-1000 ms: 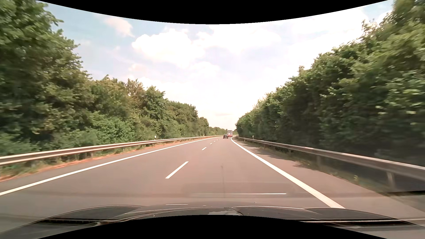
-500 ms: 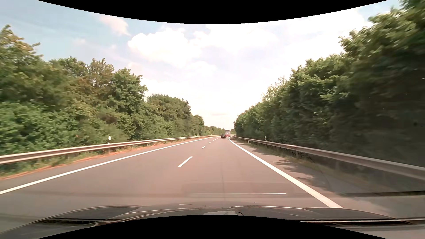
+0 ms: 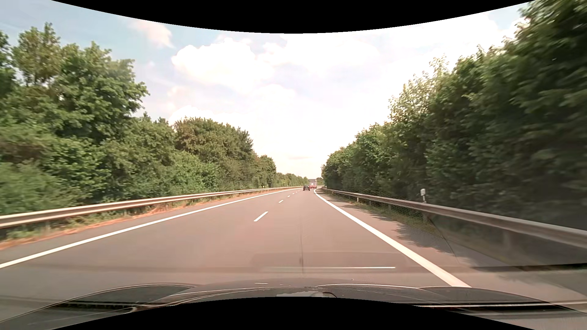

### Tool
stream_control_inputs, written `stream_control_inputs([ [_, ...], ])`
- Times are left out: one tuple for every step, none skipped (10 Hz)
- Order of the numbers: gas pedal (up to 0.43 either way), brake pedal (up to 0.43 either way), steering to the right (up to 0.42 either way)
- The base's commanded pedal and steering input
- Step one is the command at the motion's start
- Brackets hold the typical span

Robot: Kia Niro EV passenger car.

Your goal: Follow the waypoints while adhering to traffic rules and regulations

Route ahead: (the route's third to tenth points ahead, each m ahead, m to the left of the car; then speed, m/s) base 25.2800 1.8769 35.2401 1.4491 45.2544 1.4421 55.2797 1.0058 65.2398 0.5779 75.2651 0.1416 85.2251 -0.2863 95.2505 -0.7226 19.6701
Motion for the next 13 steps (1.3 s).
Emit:
stream_control_inputs([
  [0.189, 0.0, 0.004],
  [0.189, 0.0, 0.004],
  [0.189, 0.0, 0.004],
  [0.189, 0.0, 0.004],
  [0.189, 0.0, 0.004],
  [0.189, 0.0, 0.004],
  [0.189, 0.0, 0.003],
  [0.189, 0.0, 0.003],
  [0.189, 0.0, 0.003],
  [0.189, 0.0, 0.003],
  [0.189, 0.0, 0.003],
  [0.189, 0.0, 0.002],
  [0.189, 0.0, 0.002],
])
